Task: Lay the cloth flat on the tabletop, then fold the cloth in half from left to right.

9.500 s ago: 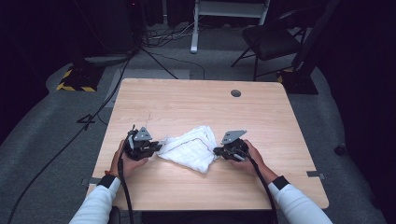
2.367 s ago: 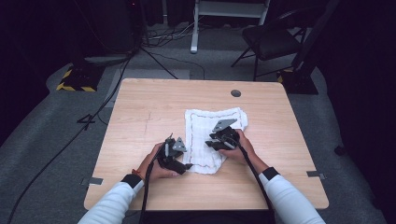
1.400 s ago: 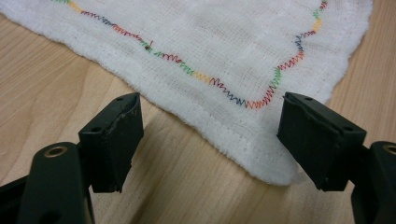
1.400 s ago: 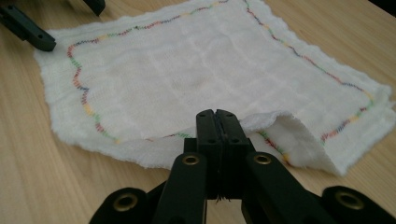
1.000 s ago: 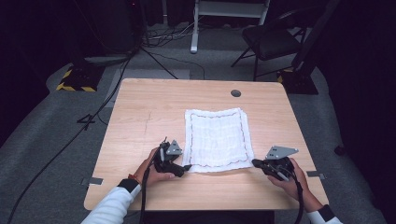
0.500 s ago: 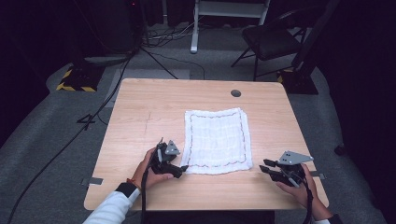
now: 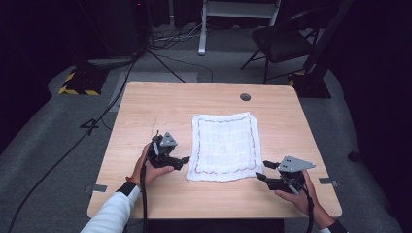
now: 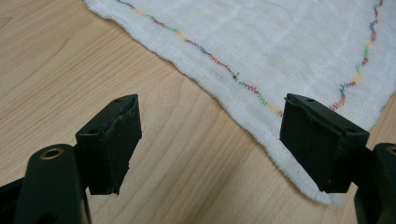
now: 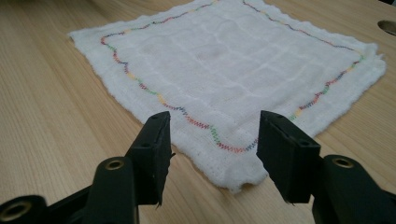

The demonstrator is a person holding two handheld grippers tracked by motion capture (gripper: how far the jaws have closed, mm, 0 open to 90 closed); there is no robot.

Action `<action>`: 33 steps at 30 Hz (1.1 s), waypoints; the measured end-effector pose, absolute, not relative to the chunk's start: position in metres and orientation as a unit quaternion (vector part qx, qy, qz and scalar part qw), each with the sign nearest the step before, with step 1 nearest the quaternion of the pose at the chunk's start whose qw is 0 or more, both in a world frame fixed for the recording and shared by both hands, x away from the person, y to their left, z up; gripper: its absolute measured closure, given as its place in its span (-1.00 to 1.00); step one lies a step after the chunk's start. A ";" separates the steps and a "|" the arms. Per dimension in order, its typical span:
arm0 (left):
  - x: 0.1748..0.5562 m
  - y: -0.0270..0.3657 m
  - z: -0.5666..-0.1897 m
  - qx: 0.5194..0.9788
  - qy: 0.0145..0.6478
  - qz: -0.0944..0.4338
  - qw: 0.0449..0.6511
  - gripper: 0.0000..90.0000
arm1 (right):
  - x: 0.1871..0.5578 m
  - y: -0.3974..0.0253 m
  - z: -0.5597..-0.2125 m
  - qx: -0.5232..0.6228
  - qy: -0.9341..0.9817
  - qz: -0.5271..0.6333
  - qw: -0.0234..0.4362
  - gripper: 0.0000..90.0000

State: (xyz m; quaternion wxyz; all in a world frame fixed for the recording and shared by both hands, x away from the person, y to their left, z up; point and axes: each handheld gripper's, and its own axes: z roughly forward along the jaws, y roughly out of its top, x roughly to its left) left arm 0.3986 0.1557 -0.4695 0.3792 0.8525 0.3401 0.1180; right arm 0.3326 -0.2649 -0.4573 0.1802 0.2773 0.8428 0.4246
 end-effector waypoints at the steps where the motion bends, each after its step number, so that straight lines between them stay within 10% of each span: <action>1: 0.399 0.155 -0.469 0.855 0.337 0.128 0.373 -0.53 | 0.333 -0.263 -0.458 0.277 0.843 0.425 0.178 -0.01; 33: 0.499 0.124 -0.466 0.844 0.364 0.151 0.364 -0.54 | 0.358 -0.097 -0.470 0.112 0.900 0.405 0.117 0.06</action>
